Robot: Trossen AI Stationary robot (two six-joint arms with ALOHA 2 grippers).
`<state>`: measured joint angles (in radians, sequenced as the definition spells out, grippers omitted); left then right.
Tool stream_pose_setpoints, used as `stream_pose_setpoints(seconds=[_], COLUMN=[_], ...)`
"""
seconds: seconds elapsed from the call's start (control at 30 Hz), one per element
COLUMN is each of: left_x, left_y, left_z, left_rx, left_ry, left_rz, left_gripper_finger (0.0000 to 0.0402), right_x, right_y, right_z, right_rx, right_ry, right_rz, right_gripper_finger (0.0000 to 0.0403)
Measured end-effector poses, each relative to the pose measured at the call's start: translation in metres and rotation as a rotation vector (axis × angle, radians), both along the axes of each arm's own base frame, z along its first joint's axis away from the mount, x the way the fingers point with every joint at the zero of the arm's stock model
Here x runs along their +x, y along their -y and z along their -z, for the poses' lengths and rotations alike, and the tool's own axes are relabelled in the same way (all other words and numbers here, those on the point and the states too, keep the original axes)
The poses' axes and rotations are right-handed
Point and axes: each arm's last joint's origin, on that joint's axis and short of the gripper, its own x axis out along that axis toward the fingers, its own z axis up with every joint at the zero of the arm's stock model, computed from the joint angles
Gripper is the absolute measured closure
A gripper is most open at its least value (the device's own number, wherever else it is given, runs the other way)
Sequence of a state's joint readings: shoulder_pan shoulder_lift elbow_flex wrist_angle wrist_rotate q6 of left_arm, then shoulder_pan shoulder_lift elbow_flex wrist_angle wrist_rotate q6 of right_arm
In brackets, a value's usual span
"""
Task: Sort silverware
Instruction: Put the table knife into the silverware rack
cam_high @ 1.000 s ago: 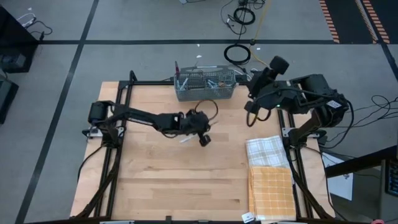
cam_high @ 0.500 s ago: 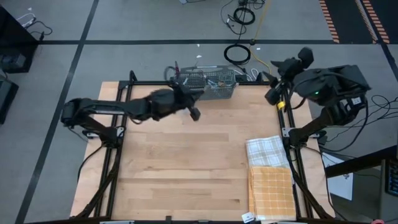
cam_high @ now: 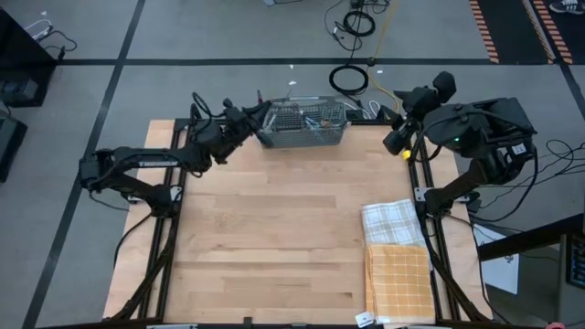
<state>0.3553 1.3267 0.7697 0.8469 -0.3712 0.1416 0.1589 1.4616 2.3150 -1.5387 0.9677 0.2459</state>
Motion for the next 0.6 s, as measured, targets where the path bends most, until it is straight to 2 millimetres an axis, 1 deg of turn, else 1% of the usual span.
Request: stream_pose_setpoints(seconds=[0.07, 0.13, 0.2, 0.3, 0.47, 0.6], left_x=[-0.007, -0.011, -0.011, -0.009, -0.008, -0.009], left_y=[-0.015, -0.029, -0.042, -0.058, -0.081, -0.095], left_z=[0.011, 0.019, 0.024, 0.038, 0.061, 0.080], left_rx=[0.011, 0.043, 0.073, 0.079, 0.079, 0.092], left_ry=[0.015, 0.041, 0.062, 0.066, 0.079, 0.154], left_rz=[-0.040, -0.034, -0.029, -0.068, -0.104, -0.130], left_gripper_finger=[0.0401, 0.0401, 0.0401, 0.0401, 0.0401, 0.0402], right_x=[0.001, 0.001, 0.004, 0.005, 0.010, 0.016], right_y=[0.000, 0.000, 0.000, 0.001, 0.001, 0.001], right_z=[0.000, 0.000, 0.001, 0.002, 0.004, 0.007], right_rx=[0.007, 0.008, 0.013, 0.024, 0.028, 0.023], right_ry=[0.007, 0.009, 0.013, 0.025, 0.014, -0.007], right_rz=[0.005, 0.006, 0.013, 0.025, 0.039, 0.038], right_gripper_finger=[0.0227, 0.0227, 0.0227, 0.0227, 0.0227, 0.0227])
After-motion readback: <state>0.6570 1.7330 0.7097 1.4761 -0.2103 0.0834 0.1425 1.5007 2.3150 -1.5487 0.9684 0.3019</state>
